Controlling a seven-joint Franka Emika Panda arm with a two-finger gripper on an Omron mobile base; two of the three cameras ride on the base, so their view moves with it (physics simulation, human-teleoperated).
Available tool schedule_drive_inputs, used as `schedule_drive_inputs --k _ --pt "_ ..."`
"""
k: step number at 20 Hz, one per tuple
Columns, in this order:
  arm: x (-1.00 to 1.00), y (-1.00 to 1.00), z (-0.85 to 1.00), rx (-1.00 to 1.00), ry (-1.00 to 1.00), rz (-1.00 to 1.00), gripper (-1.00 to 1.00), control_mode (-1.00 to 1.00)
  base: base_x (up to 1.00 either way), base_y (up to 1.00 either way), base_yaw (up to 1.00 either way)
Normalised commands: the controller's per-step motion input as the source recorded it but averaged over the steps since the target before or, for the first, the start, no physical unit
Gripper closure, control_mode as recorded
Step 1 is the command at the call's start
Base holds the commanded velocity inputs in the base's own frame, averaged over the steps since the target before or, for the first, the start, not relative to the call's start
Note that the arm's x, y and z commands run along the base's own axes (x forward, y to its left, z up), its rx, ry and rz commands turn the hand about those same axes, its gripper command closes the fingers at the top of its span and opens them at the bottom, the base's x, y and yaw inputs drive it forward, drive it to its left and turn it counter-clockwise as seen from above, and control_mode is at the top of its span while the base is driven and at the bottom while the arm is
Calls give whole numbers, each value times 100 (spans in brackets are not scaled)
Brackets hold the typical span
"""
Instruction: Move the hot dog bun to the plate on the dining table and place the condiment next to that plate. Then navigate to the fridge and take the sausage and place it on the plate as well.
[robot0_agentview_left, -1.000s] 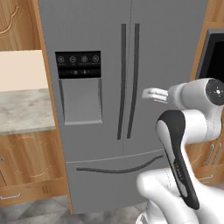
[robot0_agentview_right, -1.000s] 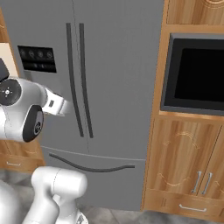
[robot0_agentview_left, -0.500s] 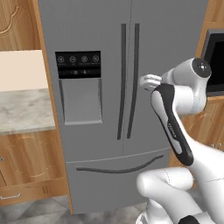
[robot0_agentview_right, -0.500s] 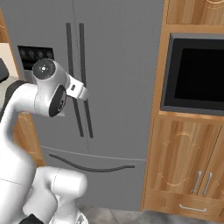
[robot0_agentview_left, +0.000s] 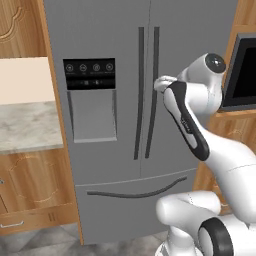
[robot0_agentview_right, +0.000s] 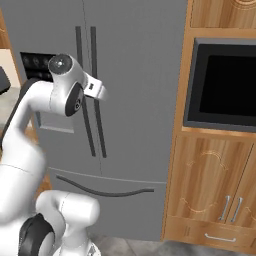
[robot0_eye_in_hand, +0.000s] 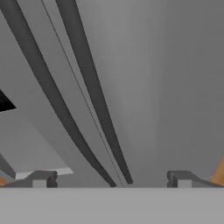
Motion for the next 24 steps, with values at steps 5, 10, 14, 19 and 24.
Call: schedule_drive_inputs --k 5,10,14,19,24 --pt "44 0 -2 -7 -3 0 -100 -100 0 0 0" --pt "58 2 -2 0 0 0 -100 -100 0 0 0" --pt "64 5 -7 0 0 0 -100 -100 0 0 0" --pt "65 8 -13 0 0 0 -100 -100 0 0 0" --pt "53 7 -15 0 0 0 -100 -100 0 0 0"
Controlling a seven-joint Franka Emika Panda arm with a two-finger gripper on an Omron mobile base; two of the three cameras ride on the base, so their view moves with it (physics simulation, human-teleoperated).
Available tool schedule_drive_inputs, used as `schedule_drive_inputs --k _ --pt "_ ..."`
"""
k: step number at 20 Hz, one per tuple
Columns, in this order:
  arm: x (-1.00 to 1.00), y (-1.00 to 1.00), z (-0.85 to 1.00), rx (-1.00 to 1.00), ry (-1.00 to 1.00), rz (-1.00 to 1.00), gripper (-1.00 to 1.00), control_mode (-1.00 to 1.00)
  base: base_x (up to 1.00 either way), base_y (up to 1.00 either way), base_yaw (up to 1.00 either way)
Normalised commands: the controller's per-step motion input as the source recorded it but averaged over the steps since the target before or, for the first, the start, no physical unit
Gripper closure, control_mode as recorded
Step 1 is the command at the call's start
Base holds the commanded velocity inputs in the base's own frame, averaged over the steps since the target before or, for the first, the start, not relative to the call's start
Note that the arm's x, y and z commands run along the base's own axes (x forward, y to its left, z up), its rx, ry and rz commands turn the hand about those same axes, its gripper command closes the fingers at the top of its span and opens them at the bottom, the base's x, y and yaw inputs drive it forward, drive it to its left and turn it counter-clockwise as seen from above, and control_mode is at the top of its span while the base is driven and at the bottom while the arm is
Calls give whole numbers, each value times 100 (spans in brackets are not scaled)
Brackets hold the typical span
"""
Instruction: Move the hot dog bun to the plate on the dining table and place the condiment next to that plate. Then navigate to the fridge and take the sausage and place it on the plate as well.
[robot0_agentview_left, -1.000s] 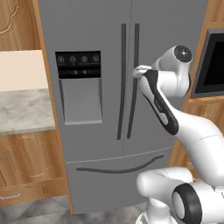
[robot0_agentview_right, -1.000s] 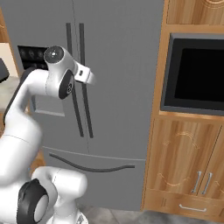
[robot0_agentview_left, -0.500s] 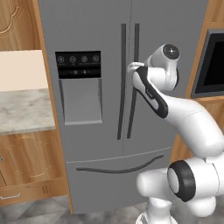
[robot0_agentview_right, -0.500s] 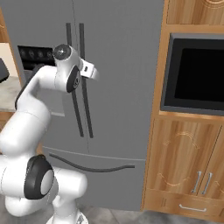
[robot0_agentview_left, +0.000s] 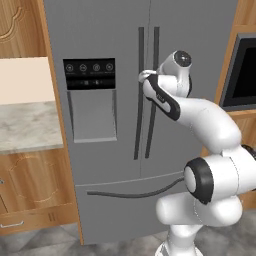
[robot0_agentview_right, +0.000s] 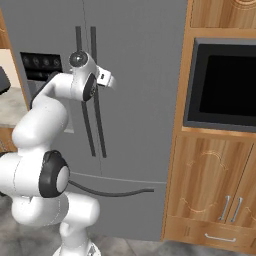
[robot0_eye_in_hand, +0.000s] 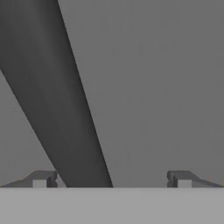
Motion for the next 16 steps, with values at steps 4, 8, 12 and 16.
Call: schedule_drive_inputs --k 4,8,12,16 --pt "42 1 -15 0 0 0 -100 -100 0 0 0" --pt "41 1 -23 0 -1 0 100 -100 0 0 0" --pt "30 0 -24 0 -2 0 100 -100 0 0 0" --pt "11 0 -15 -1 2 0 100 -100 0 0 0"
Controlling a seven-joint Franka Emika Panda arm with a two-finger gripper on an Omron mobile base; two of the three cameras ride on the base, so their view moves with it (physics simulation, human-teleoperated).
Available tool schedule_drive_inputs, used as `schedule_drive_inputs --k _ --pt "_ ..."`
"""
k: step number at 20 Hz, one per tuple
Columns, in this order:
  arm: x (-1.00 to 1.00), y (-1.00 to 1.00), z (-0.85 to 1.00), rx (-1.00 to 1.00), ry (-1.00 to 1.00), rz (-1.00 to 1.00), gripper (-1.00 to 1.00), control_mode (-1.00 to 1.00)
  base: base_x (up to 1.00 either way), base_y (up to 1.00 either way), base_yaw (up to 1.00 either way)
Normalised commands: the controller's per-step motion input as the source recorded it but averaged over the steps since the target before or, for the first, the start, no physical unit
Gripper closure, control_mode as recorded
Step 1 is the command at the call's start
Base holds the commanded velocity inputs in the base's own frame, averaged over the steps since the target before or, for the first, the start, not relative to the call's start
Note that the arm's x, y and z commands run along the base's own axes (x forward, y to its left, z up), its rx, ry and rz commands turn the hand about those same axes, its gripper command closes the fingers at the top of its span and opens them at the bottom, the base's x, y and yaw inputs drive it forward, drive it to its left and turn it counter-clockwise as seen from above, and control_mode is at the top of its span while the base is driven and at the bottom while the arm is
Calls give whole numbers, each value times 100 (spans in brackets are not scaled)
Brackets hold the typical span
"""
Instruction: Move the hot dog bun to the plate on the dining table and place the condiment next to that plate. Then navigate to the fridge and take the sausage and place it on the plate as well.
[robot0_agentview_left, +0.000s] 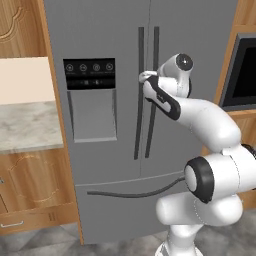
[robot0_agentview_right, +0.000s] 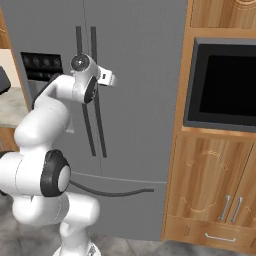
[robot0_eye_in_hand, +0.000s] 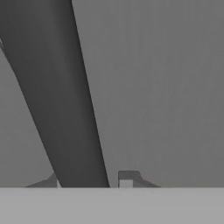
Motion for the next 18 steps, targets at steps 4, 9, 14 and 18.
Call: schedule_drive_inputs --k 4,9,14,18 --pt "-48 -6 -1 0 -1 -6 100 -100 0 0 0" --pt "-97 -41 6 0 -6 -6 100 -100 0 0 0" --pt "-97 -61 21 4 0 -5 100 -100 0 0 0" --pt "-78 -62 20 8 2 -2 100 -100 0 0 0"
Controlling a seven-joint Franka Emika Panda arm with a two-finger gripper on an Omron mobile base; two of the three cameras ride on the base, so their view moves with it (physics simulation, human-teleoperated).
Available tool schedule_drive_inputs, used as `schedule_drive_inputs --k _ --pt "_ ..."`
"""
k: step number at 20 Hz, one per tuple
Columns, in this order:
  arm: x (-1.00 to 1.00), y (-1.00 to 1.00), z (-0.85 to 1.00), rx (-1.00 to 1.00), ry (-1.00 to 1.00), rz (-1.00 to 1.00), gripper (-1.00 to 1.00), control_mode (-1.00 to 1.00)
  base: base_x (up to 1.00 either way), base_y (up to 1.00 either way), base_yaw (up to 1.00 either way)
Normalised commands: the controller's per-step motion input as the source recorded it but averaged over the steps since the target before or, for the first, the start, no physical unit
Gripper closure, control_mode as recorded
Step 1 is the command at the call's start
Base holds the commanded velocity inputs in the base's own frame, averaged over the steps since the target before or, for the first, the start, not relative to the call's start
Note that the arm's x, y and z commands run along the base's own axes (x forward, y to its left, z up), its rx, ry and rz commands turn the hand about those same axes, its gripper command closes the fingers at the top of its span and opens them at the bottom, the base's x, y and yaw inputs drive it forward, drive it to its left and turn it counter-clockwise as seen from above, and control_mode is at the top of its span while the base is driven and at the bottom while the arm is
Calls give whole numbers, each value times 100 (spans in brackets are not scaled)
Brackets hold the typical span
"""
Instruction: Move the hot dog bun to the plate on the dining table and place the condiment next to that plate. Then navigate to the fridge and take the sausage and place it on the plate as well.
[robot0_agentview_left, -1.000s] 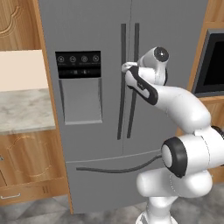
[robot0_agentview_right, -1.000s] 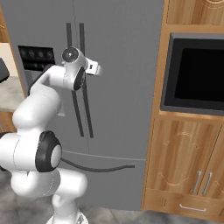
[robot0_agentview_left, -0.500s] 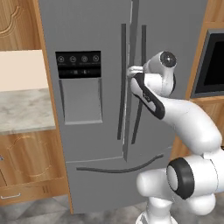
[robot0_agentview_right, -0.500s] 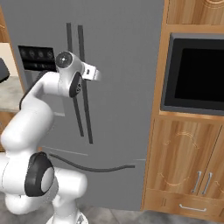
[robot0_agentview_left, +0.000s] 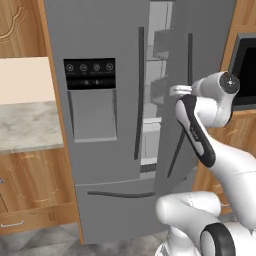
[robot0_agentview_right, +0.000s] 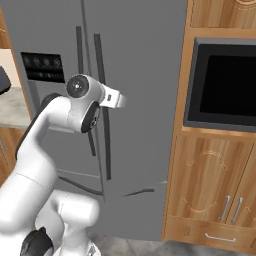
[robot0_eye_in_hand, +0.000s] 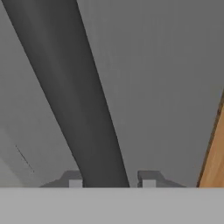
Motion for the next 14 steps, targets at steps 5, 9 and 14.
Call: schedule_drive_inputs --k 5,9,14 --pt "-57 -37 -2 6 3 -1 -100 -100 0 0 0" --pt "-53 21 -1 -1 0 2 -100 -100 0 0 0" --pt "-52 78 38 -15 7 12 -100 -100 0 0 0"
